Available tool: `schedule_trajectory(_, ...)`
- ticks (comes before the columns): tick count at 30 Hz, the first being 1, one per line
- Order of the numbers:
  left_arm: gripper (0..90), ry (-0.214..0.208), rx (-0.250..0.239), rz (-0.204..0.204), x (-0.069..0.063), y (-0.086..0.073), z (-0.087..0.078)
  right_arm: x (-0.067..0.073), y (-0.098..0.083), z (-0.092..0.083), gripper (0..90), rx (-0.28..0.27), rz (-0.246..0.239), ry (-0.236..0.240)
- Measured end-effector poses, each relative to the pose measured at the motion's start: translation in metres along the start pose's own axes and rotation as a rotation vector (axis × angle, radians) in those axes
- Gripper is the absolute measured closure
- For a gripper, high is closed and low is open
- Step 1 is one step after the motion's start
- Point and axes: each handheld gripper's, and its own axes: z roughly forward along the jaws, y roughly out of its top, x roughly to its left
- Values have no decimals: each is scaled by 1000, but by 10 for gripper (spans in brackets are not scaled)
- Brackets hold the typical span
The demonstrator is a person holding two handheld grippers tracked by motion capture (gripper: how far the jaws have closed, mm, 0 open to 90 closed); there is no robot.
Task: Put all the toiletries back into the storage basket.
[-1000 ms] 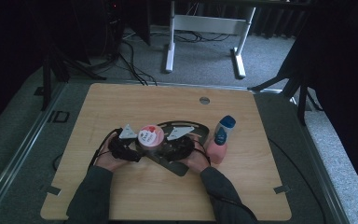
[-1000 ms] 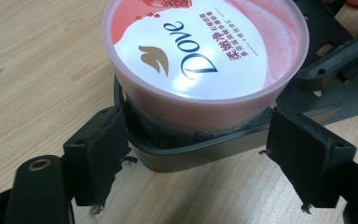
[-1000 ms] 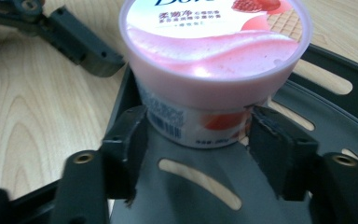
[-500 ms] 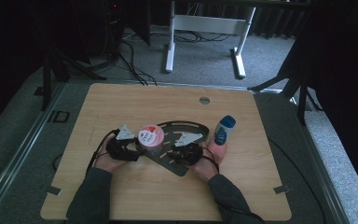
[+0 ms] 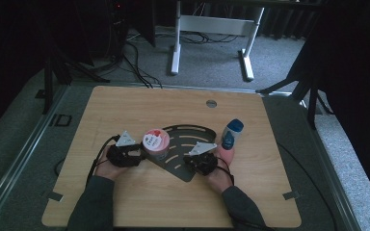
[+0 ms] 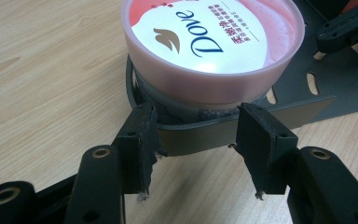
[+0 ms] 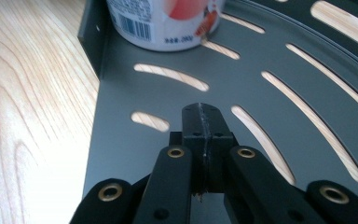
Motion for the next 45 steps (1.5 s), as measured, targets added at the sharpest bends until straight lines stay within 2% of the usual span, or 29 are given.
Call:
schedule_trajectory(6,477,9,-2,-16,0,-4,1,-1,-8,-5,900,32,-2,-35)
schedule_trajectory(9,474,14,7,-14,1,-4,2,0,-10,-4,900,51,-22,-50)
schedule_trajectory(15,472,26,15,-16,1,-4,3,1,-12,-5,900,58,-31,-84)
schedule_trajectory(28,473,34,13,-26,2,-1,9,4,-19,-11,900,44,-24,-33)
schedule_trajectory(38,470,51,1,-37,1,-5,8,4,-18,-11,900,48,-33,-38)
schedule_trajectory(45,465,57,-4,-58,0,-11,10,5,-16,-18,849,16,-21,-28)
